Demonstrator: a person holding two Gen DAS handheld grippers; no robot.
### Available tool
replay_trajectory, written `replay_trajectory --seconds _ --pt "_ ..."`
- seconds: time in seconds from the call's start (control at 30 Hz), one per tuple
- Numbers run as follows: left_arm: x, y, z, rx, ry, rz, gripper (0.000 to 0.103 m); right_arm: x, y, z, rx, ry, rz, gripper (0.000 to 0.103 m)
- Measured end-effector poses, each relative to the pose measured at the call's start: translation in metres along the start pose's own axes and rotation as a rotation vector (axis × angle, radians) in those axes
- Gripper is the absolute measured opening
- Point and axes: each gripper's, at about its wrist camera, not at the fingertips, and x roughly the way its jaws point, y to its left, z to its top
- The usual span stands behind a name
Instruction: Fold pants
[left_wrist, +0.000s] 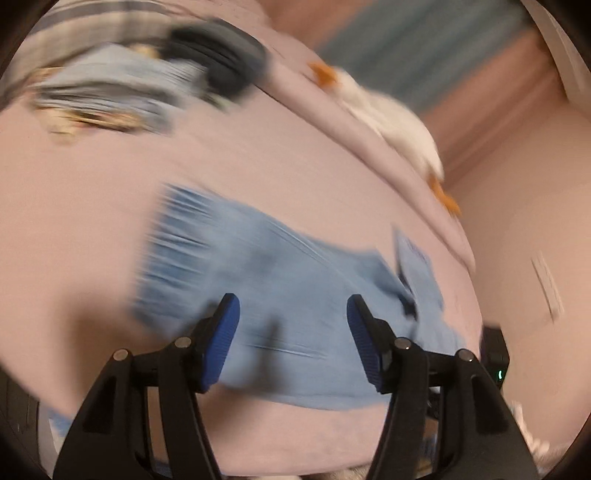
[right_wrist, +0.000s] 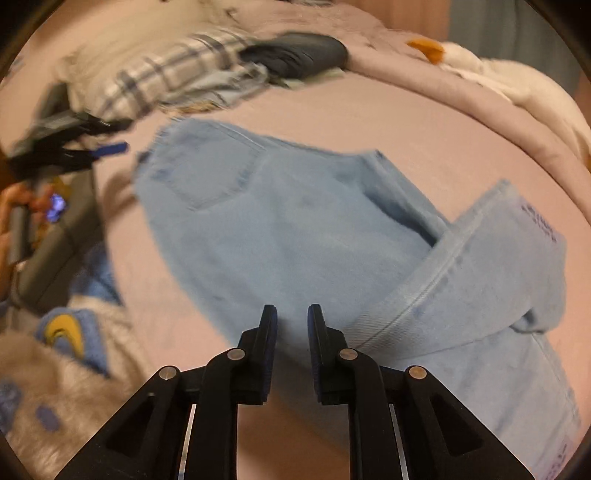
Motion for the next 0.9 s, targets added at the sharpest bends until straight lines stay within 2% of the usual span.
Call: replay_trajectory --seconds 0.03,0.1,0.17,0.2,0.3,0.33,0.37,0.43,0.47,0.53,0.63,0.73,0.8,0.83,0.9 --pt "0.014 -0.012 -0.004 0.034 0.037 -0.018 0.060 0.012 -0.001 -0.001 0.016 0.040 0.012 0.015" --pt "0.037 -0.031 -0.012 0.093 0.096 -0.040 0.059 0.011 -0.003 -0.003 0.036 0.013 0.038 0.015" --pt "0.054 -0.046 -0.017 0.137 0.136 -0.065 0.059 0.002 -0.017 -0.003 0.107 -0.002 0.122 0.015" --pt "0.062 -0.053 -0.019 0.153 0.156 -0.080 0.059 -0.005 -0.027 -0.004 0.142 -0.023 0.150 0.015" --pt "0.087 -0.076 -0.028 0.223 0.236 -0.122 0.059 -0.034 -0.066 -0.006 0.274 -0.123 0.165 0.016" --pt "0.093 -0.084 -0.030 0.242 0.252 -0.131 0.059 -0.044 -0.084 -0.004 0.336 -0.161 0.155 0.018" --pt "0.099 -0.091 -0.034 0.260 0.269 -0.146 0.059 -0.050 -0.093 -0.004 0.377 -0.180 0.137 0.024" --pt "0.112 -0.105 -0.041 0.285 0.310 -0.192 0.059 -0.053 -0.125 0.009 0.476 -0.185 0.023 0.035" --pt "0.119 -0.111 -0.045 0.291 0.335 -0.217 0.059 -0.050 -0.133 0.017 0.500 -0.174 -0.015 0.036" --pt "0.128 -0.121 -0.053 0.306 0.366 -0.239 0.059 -0.038 -0.154 0.037 0.548 -0.140 -0.036 0.036" --pt "0.139 -0.134 -0.065 0.358 0.396 -0.233 0.058 -0.010 -0.184 0.070 0.651 -0.091 -0.001 0.036" --pt "0.149 -0.146 -0.074 0.407 0.414 -0.227 0.058 0.014 -0.203 0.101 0.705 -0.047 -0.050 0.036" --pt "0.155 -0.152 -0.081 0.441 0.417 -0.211 0.058 0.030 -0.207 0.108 0.714 -0.007 -0.100 0.036" --pt "0.157 -0.154 -0.082 0.452 0.412 -0.200 0.053 0.039 -0.209 0.112 0.715 0.025 -0.144 0.036" --pt "0.162 -0.159 -0.084 0.474 0.407 -0.186 0.042 0.050 -0.207 0.112 0.711 0.073 -0.176 0.036"
